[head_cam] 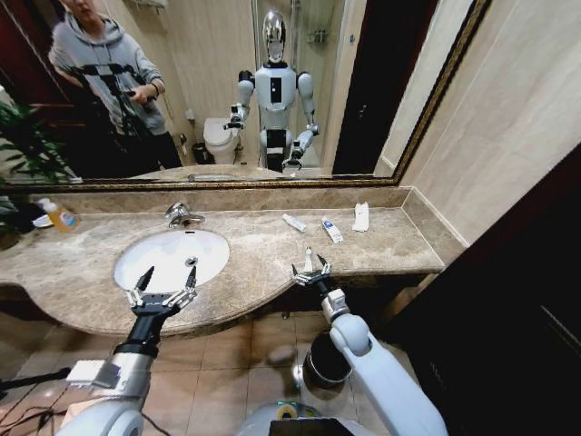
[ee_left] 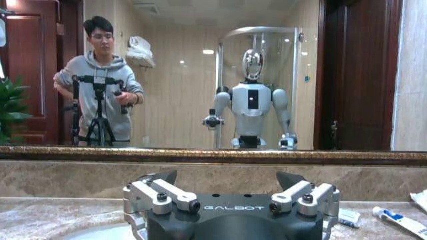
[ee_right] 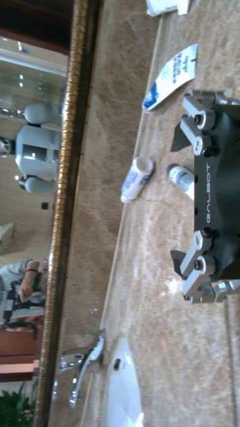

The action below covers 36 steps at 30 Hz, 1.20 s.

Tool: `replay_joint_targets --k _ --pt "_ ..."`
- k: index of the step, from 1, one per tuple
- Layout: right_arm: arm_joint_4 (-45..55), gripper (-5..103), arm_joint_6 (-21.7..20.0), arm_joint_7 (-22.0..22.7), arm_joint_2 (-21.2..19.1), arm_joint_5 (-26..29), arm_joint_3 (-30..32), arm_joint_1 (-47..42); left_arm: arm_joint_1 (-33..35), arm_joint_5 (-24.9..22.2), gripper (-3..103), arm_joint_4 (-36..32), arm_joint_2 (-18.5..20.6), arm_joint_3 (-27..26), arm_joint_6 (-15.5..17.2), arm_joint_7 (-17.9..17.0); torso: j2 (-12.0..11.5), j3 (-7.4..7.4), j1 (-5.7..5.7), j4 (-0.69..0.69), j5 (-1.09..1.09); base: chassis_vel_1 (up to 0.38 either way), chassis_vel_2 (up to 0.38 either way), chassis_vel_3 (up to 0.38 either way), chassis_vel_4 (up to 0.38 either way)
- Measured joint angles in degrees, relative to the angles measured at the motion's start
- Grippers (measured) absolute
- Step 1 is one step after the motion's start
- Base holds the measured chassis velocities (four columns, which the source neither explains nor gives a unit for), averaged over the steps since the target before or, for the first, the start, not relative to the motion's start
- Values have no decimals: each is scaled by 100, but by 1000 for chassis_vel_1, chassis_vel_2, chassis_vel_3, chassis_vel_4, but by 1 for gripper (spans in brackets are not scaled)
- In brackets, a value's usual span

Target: Pick up the trash from the sink and place it in the trash bin.

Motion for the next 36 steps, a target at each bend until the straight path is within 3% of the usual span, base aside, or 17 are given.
replay_joint_targets --k 5,11,13,15,16,18,20,26,29,36 --pt "-163 88 51 -105 27 -78 31 -31 0 0 100 0 0 0 0 0 0 0 0 0 0 0 0 0 0" --pt "-203 62 145 -191 0 -127 109 -38 0 0 100 0 0 0 0 0 0 0 0 0 0 0 0 0 0" --pt "-205 62 152 -191 -18 -124 114 -36 0 0 100 0 0 0 0 0 0 0 0 0 0 0 0 0 0" --pt "-209 46 158 -182 -25 -112 114 -33 0 0 100 0 0 0 0 0 0 0 0 0 1 0 0 0 0" --pt "-209 46 158 -182 -25 -112 114 -33 0 0 100 0 0 0 0 0 0 0 0 0 1 0 0 0 0" --pt "-210 34 188 -122 -8 -92 89 -60 0 0 100 0 0 0 0 0 0 0 0 0 1 0 0 0 0" --pt "-210 34 204 -114 -5 -93 80 -77 0 0 100 0 0 0 0 0 0 0 0 0 1 0 0 0 0" --pt "-218 8 366 -54 -85 -125 76 -98 0 0 100 0 0 0 0 0 0 -1 -1 0 0 0 0 0 0" --pt "-187 2 385 -25 -145 -110 77 -72 0 0 100 0 0 0 0 0 0 0 -1 0 0 0 0 0 0" --pt "-131 0 504 23 -195 -98 112 -97 0 0 100 0 0 0 0 0 0 0 -1 0 1 0 0 0 0"
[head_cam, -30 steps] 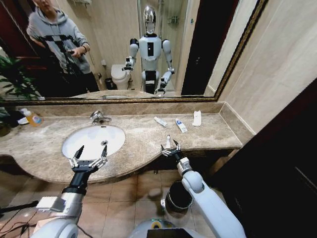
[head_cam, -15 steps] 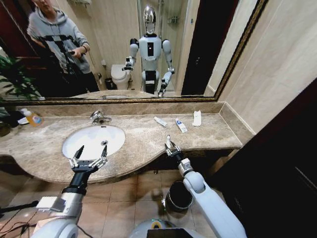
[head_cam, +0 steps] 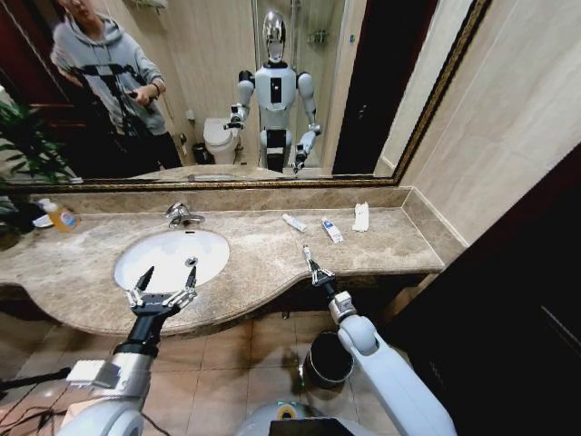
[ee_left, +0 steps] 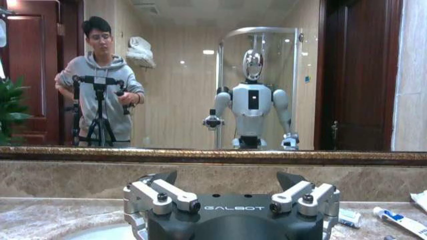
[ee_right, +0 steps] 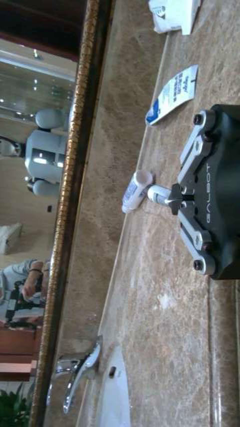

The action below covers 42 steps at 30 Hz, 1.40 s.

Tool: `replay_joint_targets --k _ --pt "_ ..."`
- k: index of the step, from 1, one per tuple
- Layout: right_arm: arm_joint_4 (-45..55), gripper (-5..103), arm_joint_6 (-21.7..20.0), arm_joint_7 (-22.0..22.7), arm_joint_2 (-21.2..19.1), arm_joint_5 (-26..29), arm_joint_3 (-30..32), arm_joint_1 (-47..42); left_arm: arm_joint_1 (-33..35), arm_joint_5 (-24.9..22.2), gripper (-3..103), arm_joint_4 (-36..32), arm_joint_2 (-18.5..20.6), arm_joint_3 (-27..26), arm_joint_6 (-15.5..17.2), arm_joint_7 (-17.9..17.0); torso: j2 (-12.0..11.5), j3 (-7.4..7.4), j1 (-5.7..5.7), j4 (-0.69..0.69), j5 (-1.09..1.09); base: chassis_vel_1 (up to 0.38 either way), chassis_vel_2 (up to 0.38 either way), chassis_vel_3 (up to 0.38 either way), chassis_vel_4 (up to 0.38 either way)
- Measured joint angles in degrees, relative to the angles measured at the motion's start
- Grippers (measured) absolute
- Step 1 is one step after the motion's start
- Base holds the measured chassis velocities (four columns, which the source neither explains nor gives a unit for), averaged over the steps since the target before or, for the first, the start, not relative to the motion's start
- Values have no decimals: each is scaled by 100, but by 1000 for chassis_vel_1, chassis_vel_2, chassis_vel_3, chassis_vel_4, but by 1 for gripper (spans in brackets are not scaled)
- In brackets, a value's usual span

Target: Pick up the trash from the sink and place it in the trash bin.

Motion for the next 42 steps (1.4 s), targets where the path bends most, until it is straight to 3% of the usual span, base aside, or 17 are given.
replay_joint_targets --k 8,13,19,22,26,30,33,42 --pt "235 0 338 115 -96 -20 183 -179 0 0 100 0 0 0 0 0 0 0 0 0 0 0 0 0 0" --pt "363 0 828 193 -166 -89 650 -470 0 0 100 0 0 0 0 0 0 0 0 0 0 0 0 0 0" --pt "368 0 1098 184 -209 15 988 -893 0 0 100 0 0 0 0 0 0 0 0 0 1 0 0 0 0" --pt "413 0 1359 129 -220 113 1237 -1317 0 0 100 0 0 0 0 0 0 0 1 0 1 0 0 0 0" --pt "466 0 2263 22 -97 267 1597 -2168 0 0 100 0 0 0 0 0 0 0 0 -1 0 0 0 0 0" --pt "454 0 2714 20 24 281 1651 -2498 0 0 100 0 0 0 0 0 0 -1 0 0 0 0 0 0 0" --pt "124 0 3323 29 252 287 1628 -2942 0 0 100 0 0 0 0 0 1 -1 0 -1 -1 0 0 0 0" --pt "-1156 0 3612 61 425 437 1439 -2855 0 0 100 0 0 0 0 0 0 0 0 0 0 0 0 0 0"
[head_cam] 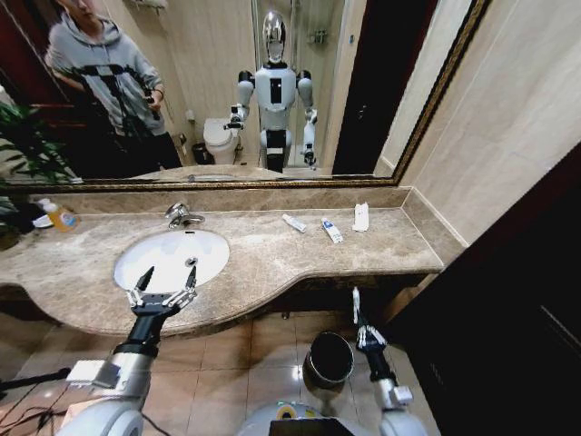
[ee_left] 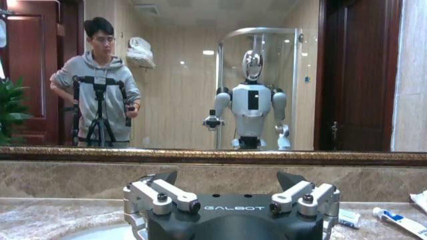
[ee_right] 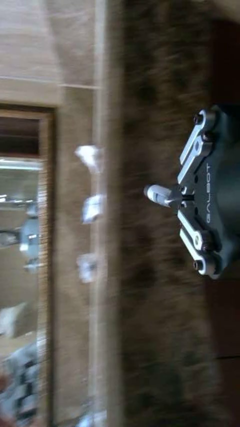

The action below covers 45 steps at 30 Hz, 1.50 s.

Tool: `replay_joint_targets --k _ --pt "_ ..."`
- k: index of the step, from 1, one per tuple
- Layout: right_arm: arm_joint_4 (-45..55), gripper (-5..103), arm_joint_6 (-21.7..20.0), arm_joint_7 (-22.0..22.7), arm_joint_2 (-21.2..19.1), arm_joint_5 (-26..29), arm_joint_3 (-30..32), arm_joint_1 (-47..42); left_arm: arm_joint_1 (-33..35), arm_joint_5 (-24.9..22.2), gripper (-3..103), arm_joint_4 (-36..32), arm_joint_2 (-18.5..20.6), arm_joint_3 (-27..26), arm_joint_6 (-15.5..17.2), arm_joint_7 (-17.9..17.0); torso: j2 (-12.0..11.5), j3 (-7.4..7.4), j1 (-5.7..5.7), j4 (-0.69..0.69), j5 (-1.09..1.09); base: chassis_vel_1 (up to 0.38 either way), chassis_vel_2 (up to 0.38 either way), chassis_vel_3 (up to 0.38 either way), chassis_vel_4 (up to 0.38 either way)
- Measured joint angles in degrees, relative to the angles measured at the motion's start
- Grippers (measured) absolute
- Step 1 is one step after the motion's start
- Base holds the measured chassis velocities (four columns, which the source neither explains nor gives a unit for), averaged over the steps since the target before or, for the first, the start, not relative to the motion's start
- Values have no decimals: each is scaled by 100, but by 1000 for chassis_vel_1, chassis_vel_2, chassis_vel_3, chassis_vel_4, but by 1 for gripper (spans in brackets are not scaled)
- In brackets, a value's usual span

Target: Pick up the trash from the sink and place it in the trash bin.

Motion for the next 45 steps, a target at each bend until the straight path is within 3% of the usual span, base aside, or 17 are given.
replay_joint_targets --k 4,6,8,9,12,13,16,17,19,26,35,45 --pt "-1440 0 165 -178 23 -4 -97 646 0 0 100 0 0 0 0 0 0 0 0 1 0 0 0 0 0" --pt "-1673 0 174 -207 37 -3 -116 747 0 0 100 0 0 -1 0 0 0 0 0 1 0 0 0 0 0" --pt "-2695 0 150 -365 115 12 -176 1191 0 0 100 0 0 0 0 0 0 1 0 1 0 0 0 0 0" --pt "-2695 0 150 -365 115 12 -176 1191 0 0 100 0 0 0 0 0 0 1 0 1 0 0 0 0 0" --pt "-4113 0 -54 -652 322 -8 -175 1854 0 0 100 0 0 0 0 0 0 0 0 0 0 0 0 0 0" --pt "-4113 0 -54 -652 322 -8 -175 1854 0 0 100 0 0 0 0 0 0 0 0 0 0 0 0 0 0" --pt "-5473 0 -461 -956 535 -2 -87 2583 0 0 100 0 0 0 0 0 0 1 1 1 -1 0 0 0 0" --pt "-5473 0 -461 -956 535 -2 -87 2583 0 0 100 0 0 0 0 0 0 1 1 1 -1 0 0 0 0" --pt "-6119 0 -845 -1249 662 55 -61 2999 0 0 100 0 0 0 0 0 0 1 1 0 0 0 0 0 0" --pt "-6414 0 -1323 -1431 895 -57 -72 3313 0 0 100 0 0 0 0 0 0 1 1 1 -1 0 0 0 0" --pt "-6621 0 -1277 -1454 1141 -376 -81 3474 0 0 100 0 0 0 0 0 0 1 1 0 -1 0 0 0 0" --pt "-6576 -3 -1244 -1468 1267 -161 -87 3620 0 0 100 0 0 0 0 0 0 0 0 1 -1 0 0 0 0"
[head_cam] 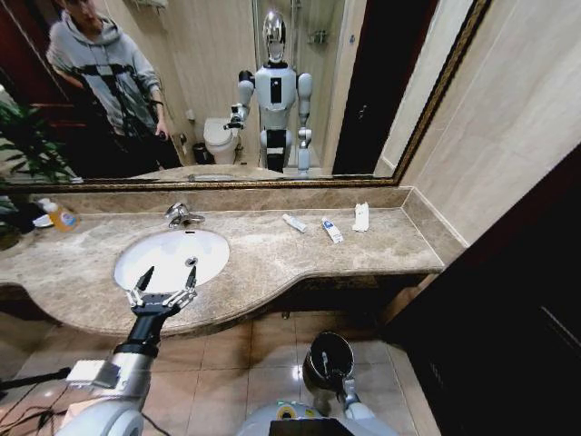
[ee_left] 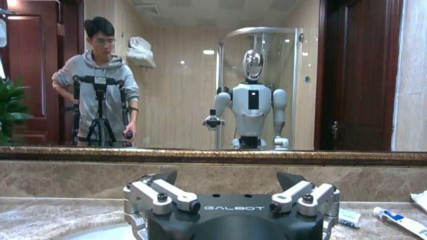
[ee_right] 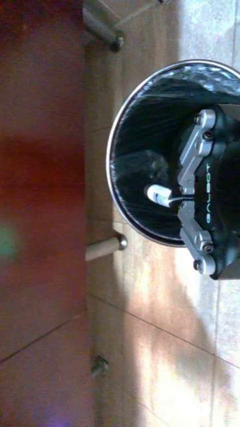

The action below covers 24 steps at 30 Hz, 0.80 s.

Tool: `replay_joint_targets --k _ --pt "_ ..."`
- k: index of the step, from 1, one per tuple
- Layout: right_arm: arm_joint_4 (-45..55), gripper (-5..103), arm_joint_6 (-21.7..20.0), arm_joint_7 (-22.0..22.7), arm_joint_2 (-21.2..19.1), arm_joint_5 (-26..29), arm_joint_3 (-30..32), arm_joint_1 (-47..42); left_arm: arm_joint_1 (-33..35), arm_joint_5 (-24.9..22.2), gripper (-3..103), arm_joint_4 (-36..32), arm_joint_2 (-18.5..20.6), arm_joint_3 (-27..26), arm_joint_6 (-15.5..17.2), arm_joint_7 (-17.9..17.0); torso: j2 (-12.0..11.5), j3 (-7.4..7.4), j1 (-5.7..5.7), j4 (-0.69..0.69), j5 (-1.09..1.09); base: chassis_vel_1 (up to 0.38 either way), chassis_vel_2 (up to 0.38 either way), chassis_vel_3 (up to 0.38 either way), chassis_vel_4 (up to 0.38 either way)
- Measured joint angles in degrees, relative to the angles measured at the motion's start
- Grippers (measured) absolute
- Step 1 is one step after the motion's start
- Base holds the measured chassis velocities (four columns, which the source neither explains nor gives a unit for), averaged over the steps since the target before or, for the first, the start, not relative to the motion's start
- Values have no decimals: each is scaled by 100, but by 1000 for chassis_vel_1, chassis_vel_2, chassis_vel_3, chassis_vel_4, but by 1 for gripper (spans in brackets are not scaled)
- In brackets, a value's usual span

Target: Pick up the trash from the sink and place it in the trash bin.

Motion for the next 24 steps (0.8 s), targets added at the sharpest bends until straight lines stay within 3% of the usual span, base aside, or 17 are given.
replay_joint_targets --k 3,4,8,10,11,12,16,18,23,24 --pt "42 12 -39 82 -23 -40 -11 2 0 0 100 0 0 0 0 0 0 0 0 0 0 0 0 0 0" --pt "42 12 -39 82 -23 -40 -11 2 0 0 100 0 0 0 0 0 0 0 0 0 0 0 0 0 0" --pt "81 27 -47 461 38 -20 -3 23 0 0 100 0 0 0 0 0 0 0 0 0 0 0 0 0 0" --pt "83 27 -49 473 44 -3 -2 25 0 0 100 0 0 0 0 0 0 0 0 0 0 0 0 0 0" --pt "95 38 -101 586 98 139 1 42 0 0 100 0 0 0 0 0 0 0 0 0 0 0 0 0 0" --pt "95 38 -101 586 98 139 1 42 0 0 100 0 0 0 0 0 0 0 0 0 0 0 0 0 0" --pt "101 61 -209 881 182 300 14 104 0 0 100 0 0 0 0 0 0 0 0 0 0 0 0 0 0" --pt "98 61 -230 937 188 337 14 119 0 0 100 0 0 0 0 0 0 0 0 0 0 0 0 0 0" --pt "218 82 -311 1022 199 591 9 152 0 0 100 0 0 0 0 0 0 0 0 0 0 0 0 0 0" --pt "218 82 -311 1022 199 591 9 152 0 0 100 0 0 0 0 0 0 0 0 0 0 0 0 0 0"
